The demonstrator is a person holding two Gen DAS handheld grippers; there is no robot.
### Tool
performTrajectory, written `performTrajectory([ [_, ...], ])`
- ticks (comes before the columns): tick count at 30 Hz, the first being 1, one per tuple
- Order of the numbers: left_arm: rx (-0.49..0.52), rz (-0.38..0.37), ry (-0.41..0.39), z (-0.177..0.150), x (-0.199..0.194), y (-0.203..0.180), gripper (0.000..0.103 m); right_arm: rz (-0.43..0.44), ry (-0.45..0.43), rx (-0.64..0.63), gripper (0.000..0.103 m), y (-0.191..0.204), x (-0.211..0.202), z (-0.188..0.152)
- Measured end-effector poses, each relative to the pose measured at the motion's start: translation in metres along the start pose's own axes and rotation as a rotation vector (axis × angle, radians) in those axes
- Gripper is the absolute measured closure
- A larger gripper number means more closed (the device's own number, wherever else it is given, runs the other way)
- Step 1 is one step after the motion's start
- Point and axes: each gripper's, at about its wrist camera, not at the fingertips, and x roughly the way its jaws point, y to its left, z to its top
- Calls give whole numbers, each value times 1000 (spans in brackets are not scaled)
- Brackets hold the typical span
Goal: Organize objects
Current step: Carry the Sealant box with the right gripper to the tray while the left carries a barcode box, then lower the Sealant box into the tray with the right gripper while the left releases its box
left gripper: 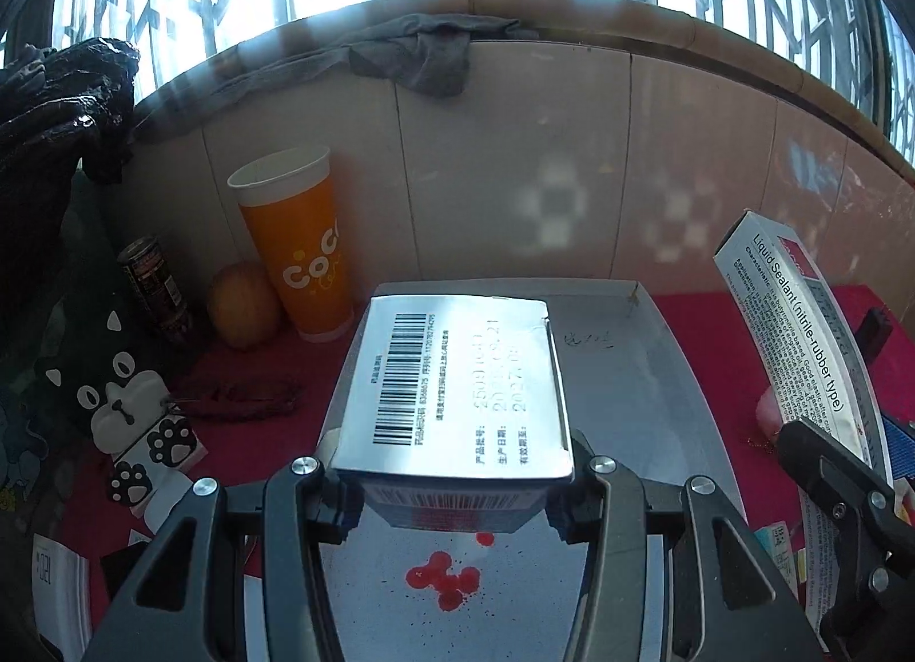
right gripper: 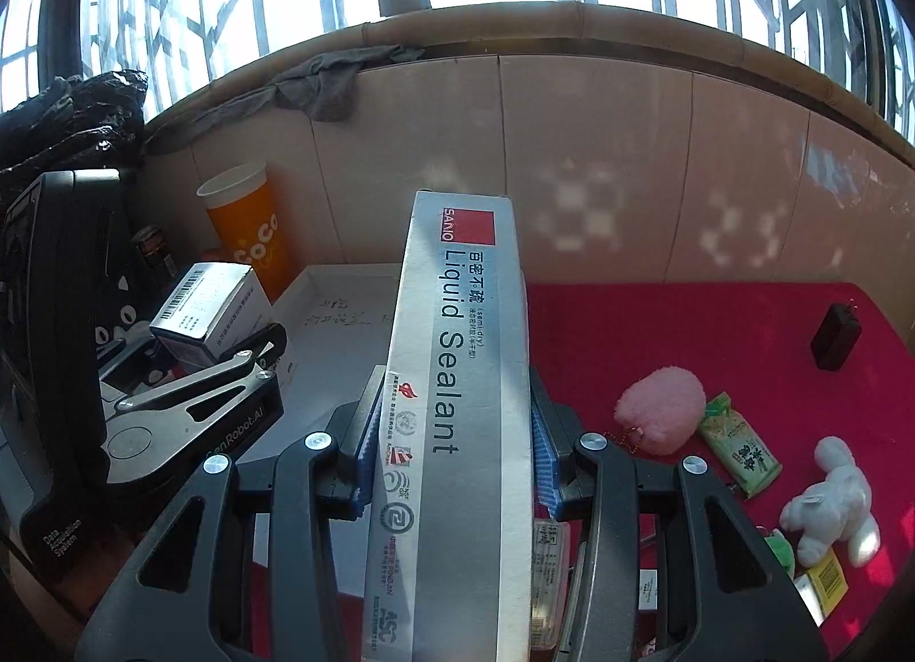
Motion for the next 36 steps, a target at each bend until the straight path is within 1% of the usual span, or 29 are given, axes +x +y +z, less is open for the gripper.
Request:
performTrajectory([
  [4, -9, 3, 22, 3, 14, 2, 54, 2, 17, 5, 60, 1, 10, 3],
  [10, -8, -17, 107, 2, 44, 3, 53, 7, 60, 4, 60, 8, 32, 7],
  [15, -36, -44, 170, 2, 67, 10, 53, 10, 111, 14, 60, 10, 53, 8],
  [20, -37, -60, 197, 2, 78, 14, 52, 10, 147, 23, 60, 9, 68, 7],
  [23, -57, -74, 199, 3, 81, 18, 52, 23, 165, 33, 60, 7, 75, 7],
  [24, -69, -74, 198, 3, 81, 20, 51, 41, 168, 32, 58, 7, 77, 7],
  [25, -88, -81, 188, 3, 81, 23, 50, 54, 169, 30, 43, 8, 79, 6],
  [26, -108, -83, 179, 4, 79, 26, 34, 54, 162, 29, 36, 7, 78, 6],
  [27, -126, -86, 164, 5, 78, 29, 12, 43, 146, 35, 22, 6, 77, 6],
  [28, -140, -79, 145, 5, 75, 32, 5, 42, 134, 46, 14, 3, 76, 6],
  [29, -147, -72, 125, 7, 73, 34, 0, 32, 125, 56, 13, 1, 75, 6],
  [33, -167, -53, 70, 13, 60, 39, 0, 35, 107, 98, 0, -6, 69, 8],
  [36, -184, -57, 29, 15, 43, 40, 0, 30, 83, 118, 0, -10, 57, 8],
])
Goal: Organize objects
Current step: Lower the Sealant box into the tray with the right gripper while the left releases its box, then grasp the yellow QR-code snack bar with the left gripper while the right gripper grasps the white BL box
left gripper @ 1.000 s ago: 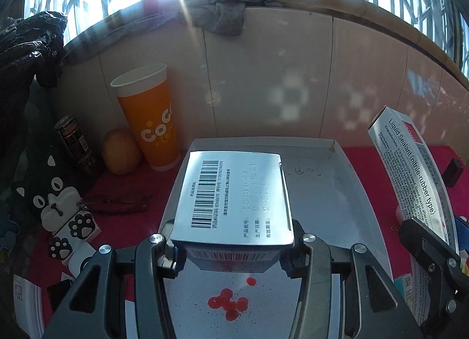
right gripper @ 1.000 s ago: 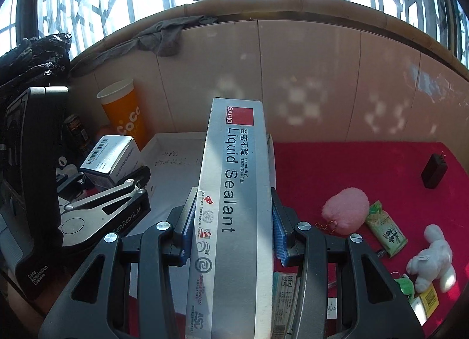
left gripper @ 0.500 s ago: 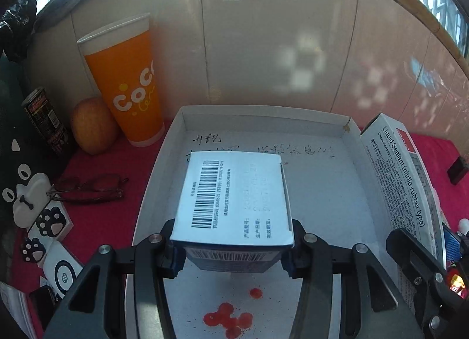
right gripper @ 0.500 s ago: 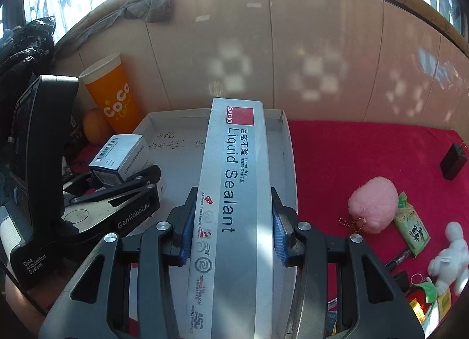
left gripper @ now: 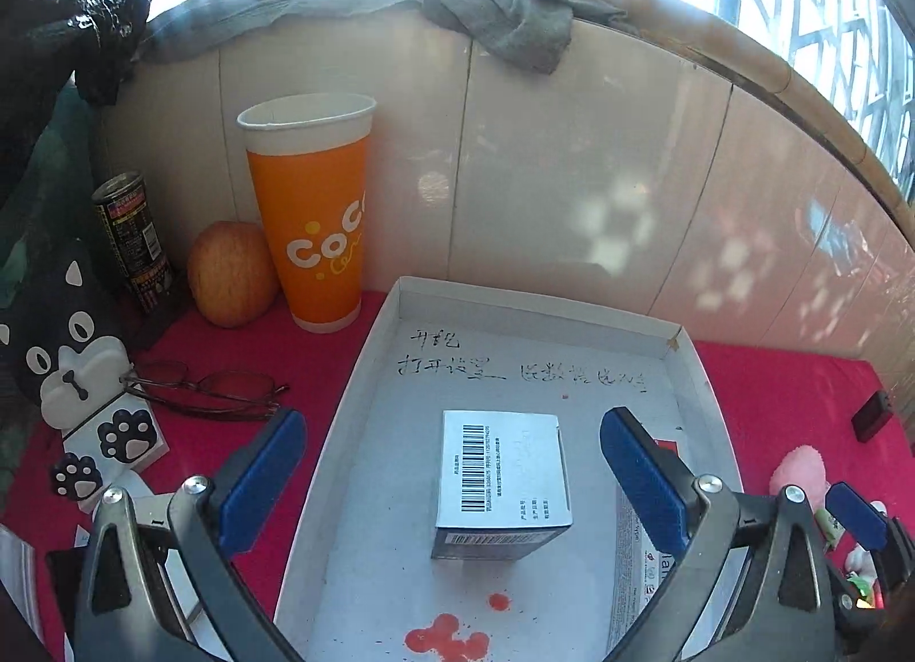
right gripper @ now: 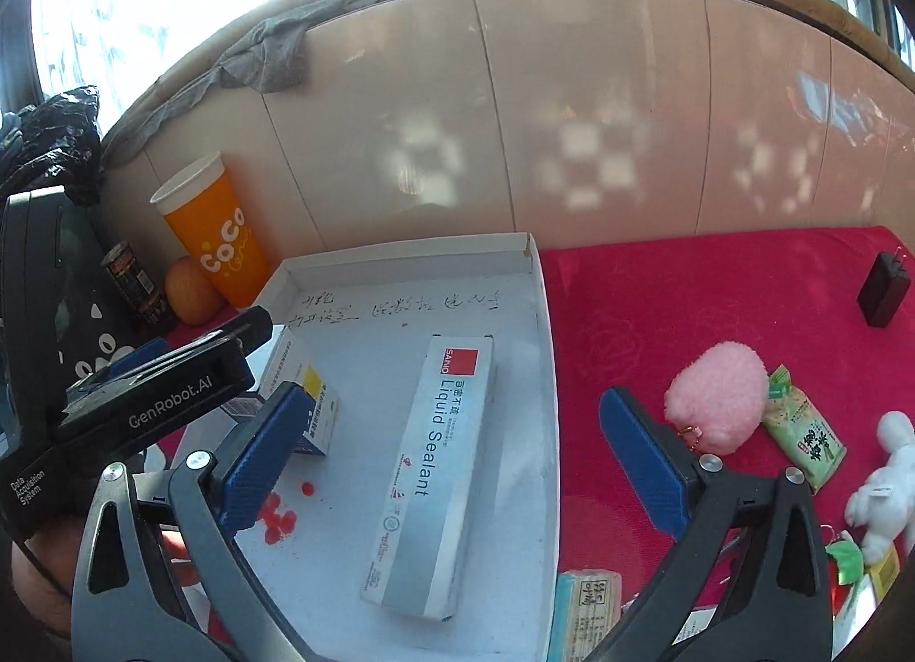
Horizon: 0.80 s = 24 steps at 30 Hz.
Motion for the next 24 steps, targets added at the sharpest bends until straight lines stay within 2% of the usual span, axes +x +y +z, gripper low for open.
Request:
performTrajectory([
  [3, -22, -57, -46, 0, -20, -1, 0, 5, -21, 19, 0, -4, -15, 0],
  [8, -44, -222, -93, -5, -55, -6, 0, 10, -49, 43, 0, -14, -42, -3],
  [11, 5, -265, -143, -13, -78, -18, 0, 8, -63, 63, 0, -28, -62, -7],
  [16, 181, -326, -121, -41, -107, -58, 0, 2, -115, 128, 0, -69, -108, -16],
  [18, 226, -388, -99, -58, -115, -74, 0, -13, -138, 156, 0, -89, -126, -20],
  [21, 260, -476, -19, -84, -119, -91, 0, -45, -172, 204, 0, -122, -154, -28],
  [24, 292, -482, 51, -112, -118, -107, 0, -90, -200, 233, 0, -155, -180, -41],
])
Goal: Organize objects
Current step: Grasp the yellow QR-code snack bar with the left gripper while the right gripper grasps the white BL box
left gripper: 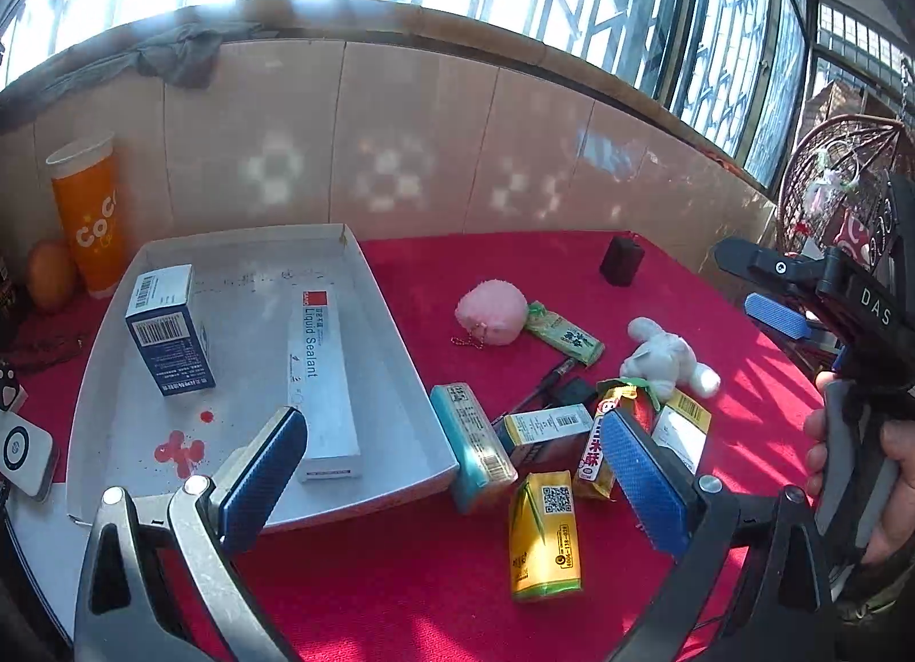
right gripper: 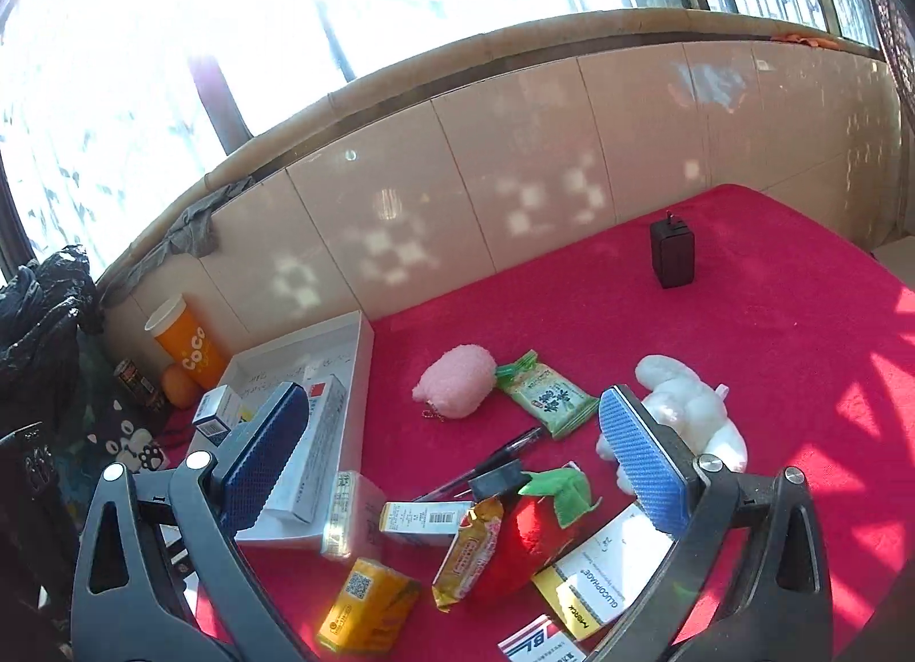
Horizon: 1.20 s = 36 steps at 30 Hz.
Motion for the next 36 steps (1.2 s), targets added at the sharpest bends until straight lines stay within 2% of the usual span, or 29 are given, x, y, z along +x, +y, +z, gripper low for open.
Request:
performTrajectory([
  [3, 46, -7, 40, -20, 9, -20, 0, -51, 1, -4, 0, -33, -15, -8],
  [6, 59, -28, 68, -36, 17, -37, 0, -100, 52, 10, 0, -65, -19, -24],
  [11, 66, -19, 92, -51, 25, -50, 0, -105, 139, 5, 0, -95, -14, -54],
  [14, 66, 13, 115, -58, 31, -50, 0, 9, 171, -33, 0, -92, -15, -68],
  [17, 66, 22, 138, -64, 37, -48, 0, 125, 197, -165, 1, -67, -18, -85],
  [20, 76, 21, 155, -66, 42, -50, 1, 165, 226, -295, 10, -42, -15, -100],
  [22, 96, 28, 163, -67, 45, -52, 4, 143, 256, -354, 29, -31, -7, -108],
  [26, 97, 27, 181, -69, 50, -52, 7, 124, 328, -362, 37, -31, 9, -119],
  [27, 95, 23, 184, -69, 51, -51, 9, 121, 340, -363, 45, -32, 12, -122],
  [32, 89, 11, 205, -68, 59, -50, 13, 138, 387, -366, 53, -31, 21, -127],
  [36, 97, 13, 219, -66, 65, -51, 21, 135, 410, -380, 53, -28, 29, -131],
])
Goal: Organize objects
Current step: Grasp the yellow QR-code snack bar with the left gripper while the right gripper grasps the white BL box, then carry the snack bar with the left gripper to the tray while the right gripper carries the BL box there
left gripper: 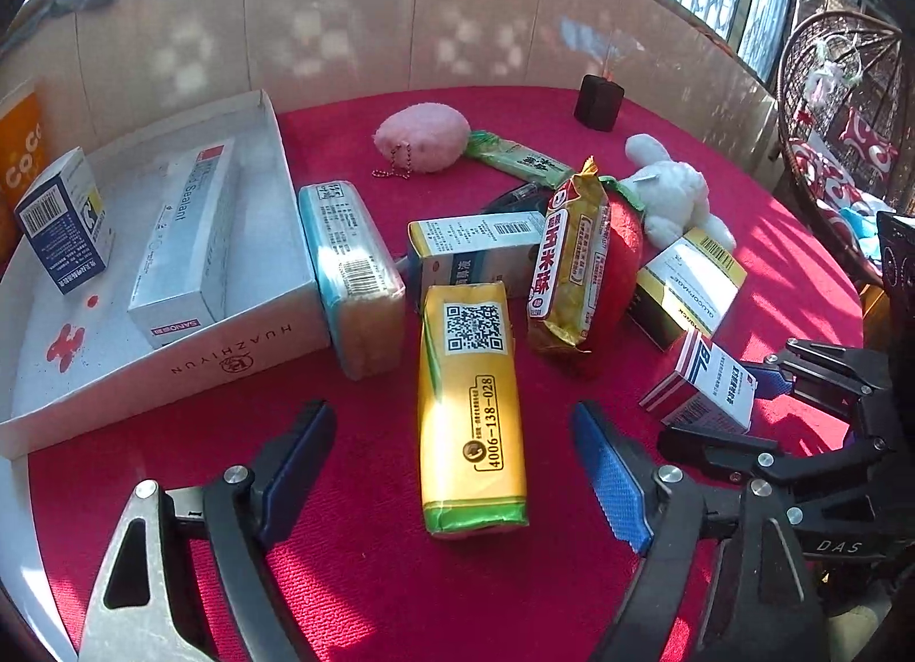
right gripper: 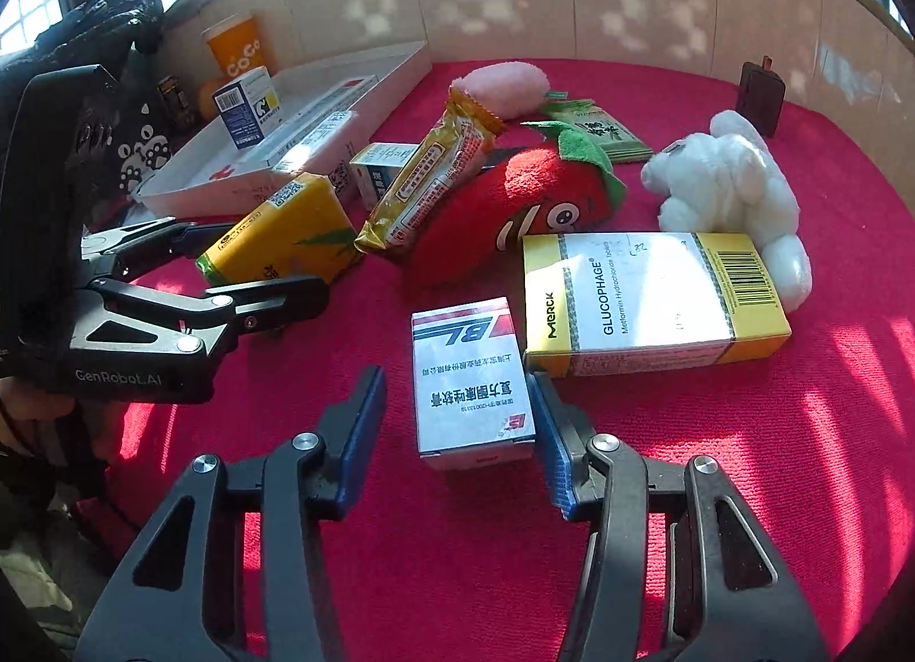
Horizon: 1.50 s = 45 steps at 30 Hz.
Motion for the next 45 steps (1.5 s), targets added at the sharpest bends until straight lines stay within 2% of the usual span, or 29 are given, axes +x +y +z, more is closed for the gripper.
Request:
performTrajectory([
  [4, 15, 4, 18, 1, 7, -3, 29, -12, -2, -19, 59, 2, 5, 4],
  [6, 15, 5, 29, -1, 9, -4, 45, -24, -5, -22, 67, 1, 5, 4],
  [7, 21, 19, 25, -2, 9, -5, 48, -25, -8, -22, 69, 1, 4, 3],
  [9, 27, 33, 21, -3, 7, -6, 70, -21, -12, -28, 69, 1, 3, 2],
  [11, 11, 13, 16, -5, 3, -4, 76, -19, -12, -45, 69, 3, 1, 1],
  [16, 3, 10, -32, -9, -11, -5, 78, -5, -55, -72, 70, 11, -14, 0],
  [26, -32, 43, -210, 0, -56, 1, 79, -21, -257, -17, 70, 10, -68, 21],
  [33, -114, 33, -263, 7, -83, 22, 79, -10, -341, 13, 70, 11, -95, 48],
  [37, -147, 58, -310, 6, -103, 31, 79, 21, -404, -24, 70, 23, -118, 69],
  [41, -202, 88, -310, -7, -103, 39, 79, 69, -414, -24, 70, 34, -107, 69],
  [45, -186, 151, -328, 2, -115, 40, 79, 87, -434, -32, 70, 40, -110, 69],
])
